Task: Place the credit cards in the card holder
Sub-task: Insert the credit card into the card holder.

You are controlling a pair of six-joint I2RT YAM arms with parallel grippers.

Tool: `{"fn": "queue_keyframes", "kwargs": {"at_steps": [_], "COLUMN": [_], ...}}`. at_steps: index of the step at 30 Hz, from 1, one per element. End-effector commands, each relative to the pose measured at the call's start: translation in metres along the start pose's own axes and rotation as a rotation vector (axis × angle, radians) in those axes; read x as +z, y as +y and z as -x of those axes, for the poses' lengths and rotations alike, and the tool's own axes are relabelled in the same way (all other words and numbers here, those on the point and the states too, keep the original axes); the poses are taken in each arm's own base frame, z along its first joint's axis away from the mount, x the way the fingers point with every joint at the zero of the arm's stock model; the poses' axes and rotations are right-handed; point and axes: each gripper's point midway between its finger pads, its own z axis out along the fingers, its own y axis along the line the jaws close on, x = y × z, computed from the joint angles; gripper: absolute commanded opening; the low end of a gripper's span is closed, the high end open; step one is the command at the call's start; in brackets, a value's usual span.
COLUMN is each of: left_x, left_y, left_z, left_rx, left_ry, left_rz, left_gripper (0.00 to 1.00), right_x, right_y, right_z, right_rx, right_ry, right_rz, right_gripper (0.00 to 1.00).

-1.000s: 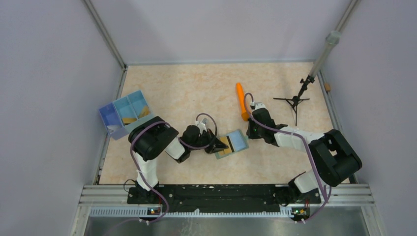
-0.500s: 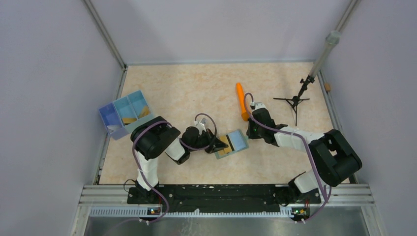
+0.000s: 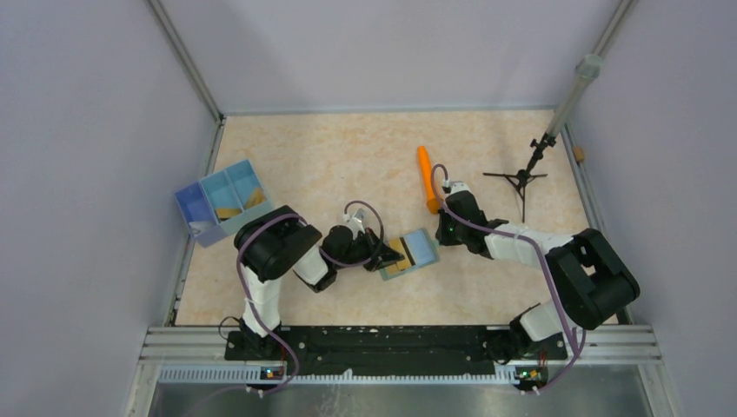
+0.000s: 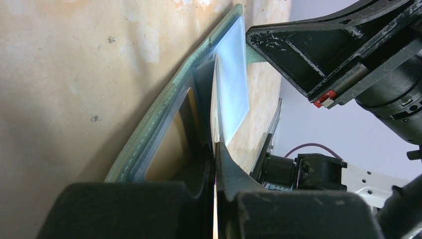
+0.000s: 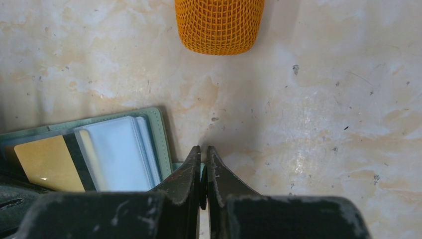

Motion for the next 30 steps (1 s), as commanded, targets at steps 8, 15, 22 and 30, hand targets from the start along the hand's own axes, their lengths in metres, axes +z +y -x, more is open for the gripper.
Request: {"fn": "queue_keyframes", "kwargs": {"at_steps": [8,15,22,30], "left_x": [-0.002,-0.007,-0.015,-0.027], "left_y": [0.035,0.047,0.047,0.034], "left_z": [0.011,0.014,0.019,0.031], "left_rx": [0.045,0.087,0.122,0.221], "left_ry": [-0.052,-0.027,-0.022,-0.022], "left_rz": [0.217,0.379,0.474,0.572], "left_gripper": [0.1,0.23,0.38,0.56], "right_x": [-0.001,-0.002,-0.004,-0.006], "right_y": [-0.001,-0.001,-0.002,-0.002], "right_z": [0.003,0.003,0.003,0.004], "right_rx": [0.007,0.005,0.006,0.008], "right_ry": [0.016,0.014,0.008,-0.003], "right_rz": [-0.006,-0.008,-0.01,-0.006], "right_gripper": [0.0,0.0,0.0,0.0]}}
